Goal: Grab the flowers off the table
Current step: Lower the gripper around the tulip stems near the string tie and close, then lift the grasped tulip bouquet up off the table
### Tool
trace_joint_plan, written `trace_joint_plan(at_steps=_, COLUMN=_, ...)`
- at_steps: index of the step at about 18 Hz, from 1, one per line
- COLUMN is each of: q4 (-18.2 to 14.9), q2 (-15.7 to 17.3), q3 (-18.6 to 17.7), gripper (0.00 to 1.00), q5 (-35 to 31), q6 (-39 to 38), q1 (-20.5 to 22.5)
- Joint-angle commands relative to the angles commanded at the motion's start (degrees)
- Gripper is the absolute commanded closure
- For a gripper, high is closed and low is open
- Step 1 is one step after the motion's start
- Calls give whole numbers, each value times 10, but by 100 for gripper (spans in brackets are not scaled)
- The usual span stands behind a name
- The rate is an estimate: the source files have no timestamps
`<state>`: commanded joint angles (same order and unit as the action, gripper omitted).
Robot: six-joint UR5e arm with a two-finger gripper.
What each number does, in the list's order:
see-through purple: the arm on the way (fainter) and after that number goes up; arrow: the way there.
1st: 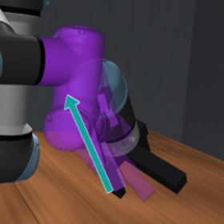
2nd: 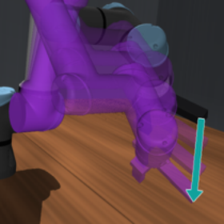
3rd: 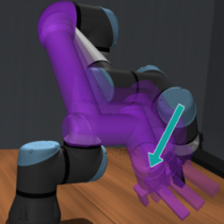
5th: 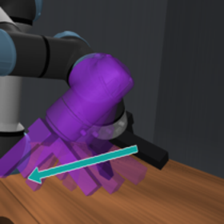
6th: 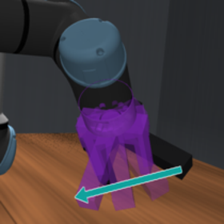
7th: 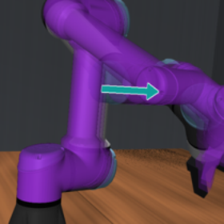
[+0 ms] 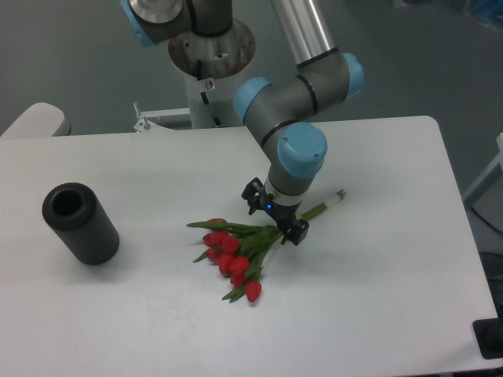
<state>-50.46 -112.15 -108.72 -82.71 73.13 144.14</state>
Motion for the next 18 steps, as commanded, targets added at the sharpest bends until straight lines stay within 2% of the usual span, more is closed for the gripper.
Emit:
trace_joint_plan(at_steps=1, q4=14, q2=-4, q3=-3, gripper=0, q5=-1, q6=-1, q1=-1)
trace_joint_plan(at_steps=7, q4=26, q2=-13, q3=1, gripper=2, q5=1, q6=1, q1=-5)
trace_joint_plan(at_steps=9, q4=36, q2=-16, q3=0, gripper=24, q5=1, q6=4, q1=-5)
trace_joint_plan(at_steps=11, q4=46, q2=-23, q3=1, gripper=37, q5=1, q6=7, q1=-5)
trace_joint_plan(at_steps=15, q4=47, q2=-22, q3=4, gripper=61, q5=1, q6=8, q1=-5)
trace_joint_plan(at_steps=18, q4=46, q2=-19, q3=10, gripper=69, q5=2, q6=13, q1=-4)
